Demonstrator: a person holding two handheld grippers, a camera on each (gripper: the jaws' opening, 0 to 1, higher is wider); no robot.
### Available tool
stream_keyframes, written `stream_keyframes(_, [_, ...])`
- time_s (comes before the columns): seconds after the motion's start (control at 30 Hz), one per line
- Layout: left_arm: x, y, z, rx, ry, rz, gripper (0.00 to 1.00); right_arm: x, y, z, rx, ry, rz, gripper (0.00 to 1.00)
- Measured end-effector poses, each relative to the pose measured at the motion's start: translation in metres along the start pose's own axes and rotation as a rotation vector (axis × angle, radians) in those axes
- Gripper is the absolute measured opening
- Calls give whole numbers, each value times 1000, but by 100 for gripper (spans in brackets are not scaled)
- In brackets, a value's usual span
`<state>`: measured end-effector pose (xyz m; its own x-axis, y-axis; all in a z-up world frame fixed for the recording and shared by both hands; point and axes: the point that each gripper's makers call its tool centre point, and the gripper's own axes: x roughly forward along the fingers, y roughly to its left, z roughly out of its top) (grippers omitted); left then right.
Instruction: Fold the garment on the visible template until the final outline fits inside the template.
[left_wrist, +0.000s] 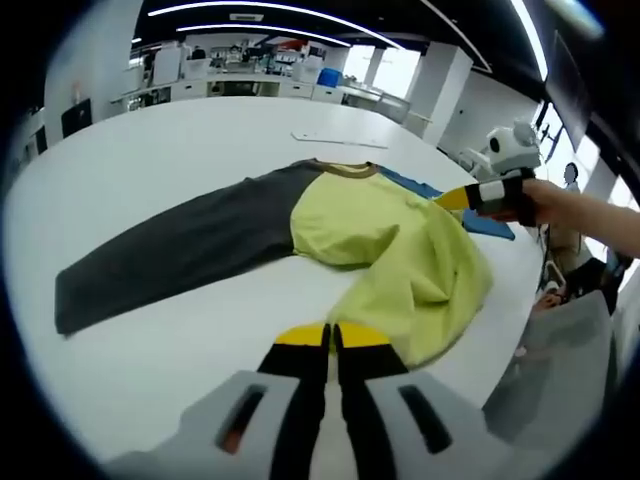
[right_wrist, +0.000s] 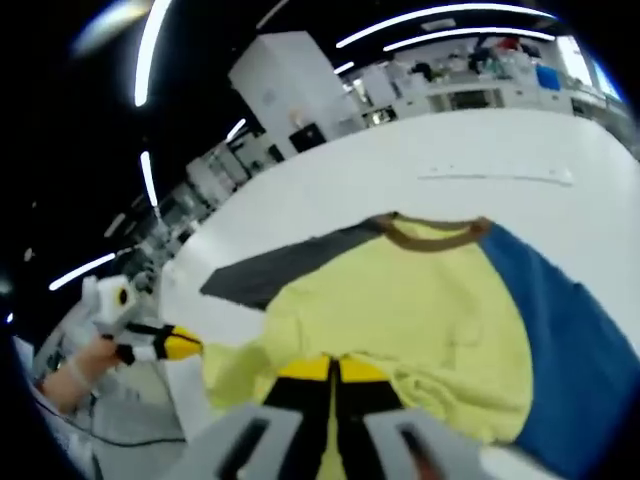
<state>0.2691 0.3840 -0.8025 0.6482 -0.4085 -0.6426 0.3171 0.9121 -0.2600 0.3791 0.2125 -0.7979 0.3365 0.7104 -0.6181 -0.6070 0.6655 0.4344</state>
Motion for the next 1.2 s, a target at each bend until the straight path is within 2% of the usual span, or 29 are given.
stream_keyframes(0.13, [0, 1, -1, -9, -2, 0, 0, 9, -5, 1, -18, 21, -3, 0])
stream_keyframes(0.53, [1, 1, -2, -28, -9, -1, 0, 11, -4, -13, -62, 58, -26, 0])
stream_keyframes(0.7, [0, 2, -3, -34, -9, -3, 0, 2, 0, -5, -110, 30, 4, 0])
stream_keyframes(0.8, [0, 1, -2, -32, -10, -3, 0, -6, 3, 2, -128, -11, 19, 0])
stream_keyframes(1.0, [0, 1, -2, -29, -9, -4, 0, -24, 0, 1, -150, -53, 32, 13])
stream_keyframes(1.13, [-1, 1, -3, -31, -8, -3, 0, -34, -8, -4, -174, -73, 34, 28])
stream_keyframes(1.2, [-1, 1, -3, -30, -8, -3, 0, -38, -10, -7, -162, -78, 38, 30])
